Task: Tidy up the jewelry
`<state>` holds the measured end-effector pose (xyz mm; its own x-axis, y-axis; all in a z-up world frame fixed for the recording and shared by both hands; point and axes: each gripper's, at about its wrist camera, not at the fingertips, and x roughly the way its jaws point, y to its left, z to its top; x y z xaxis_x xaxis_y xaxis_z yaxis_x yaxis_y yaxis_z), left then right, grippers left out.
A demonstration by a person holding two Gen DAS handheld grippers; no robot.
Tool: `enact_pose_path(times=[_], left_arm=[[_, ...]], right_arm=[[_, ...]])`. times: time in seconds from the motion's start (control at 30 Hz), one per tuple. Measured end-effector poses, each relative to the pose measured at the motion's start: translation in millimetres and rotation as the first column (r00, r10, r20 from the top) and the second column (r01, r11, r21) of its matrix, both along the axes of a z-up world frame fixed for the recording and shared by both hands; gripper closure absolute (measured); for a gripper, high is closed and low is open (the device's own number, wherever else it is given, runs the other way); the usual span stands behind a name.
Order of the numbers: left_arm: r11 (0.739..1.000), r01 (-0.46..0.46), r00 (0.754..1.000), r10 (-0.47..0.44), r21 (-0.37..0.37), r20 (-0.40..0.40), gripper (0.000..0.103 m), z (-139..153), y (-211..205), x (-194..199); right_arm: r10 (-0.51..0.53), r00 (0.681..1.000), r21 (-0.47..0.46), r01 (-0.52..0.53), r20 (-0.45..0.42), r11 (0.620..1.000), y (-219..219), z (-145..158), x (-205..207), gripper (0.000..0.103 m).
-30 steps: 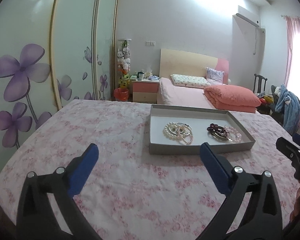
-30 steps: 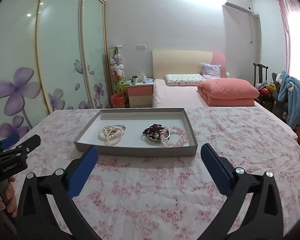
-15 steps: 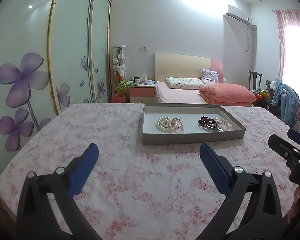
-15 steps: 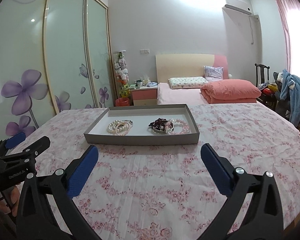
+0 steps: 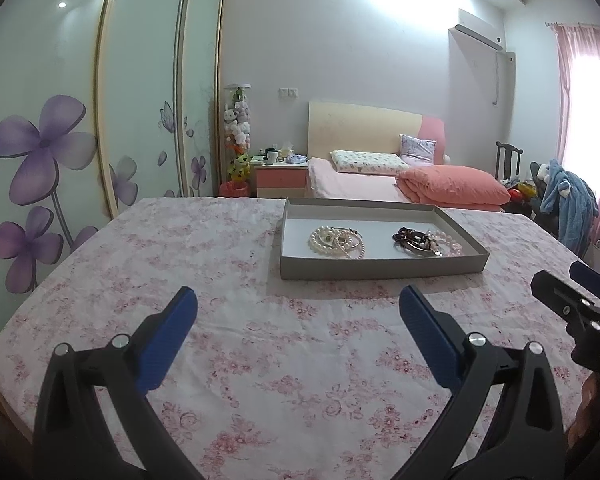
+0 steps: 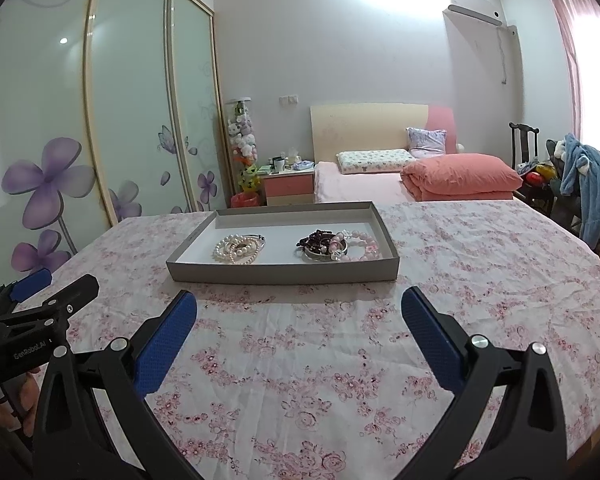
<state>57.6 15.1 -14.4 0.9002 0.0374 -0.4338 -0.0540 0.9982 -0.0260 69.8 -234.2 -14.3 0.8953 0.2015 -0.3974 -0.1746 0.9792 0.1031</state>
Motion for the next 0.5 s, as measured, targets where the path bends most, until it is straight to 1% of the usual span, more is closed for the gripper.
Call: enact_pose_path(times=[0.5], left_arm=[[1.000,0.008,1.000,-0.008,0.001,-0.006,0.004,-1.1,-4.4,0.6]], right_arm=[[0.000,1.000,0.004,0.000,-0.010,1.000,-0.2,-2.3,0.8,0.002]])
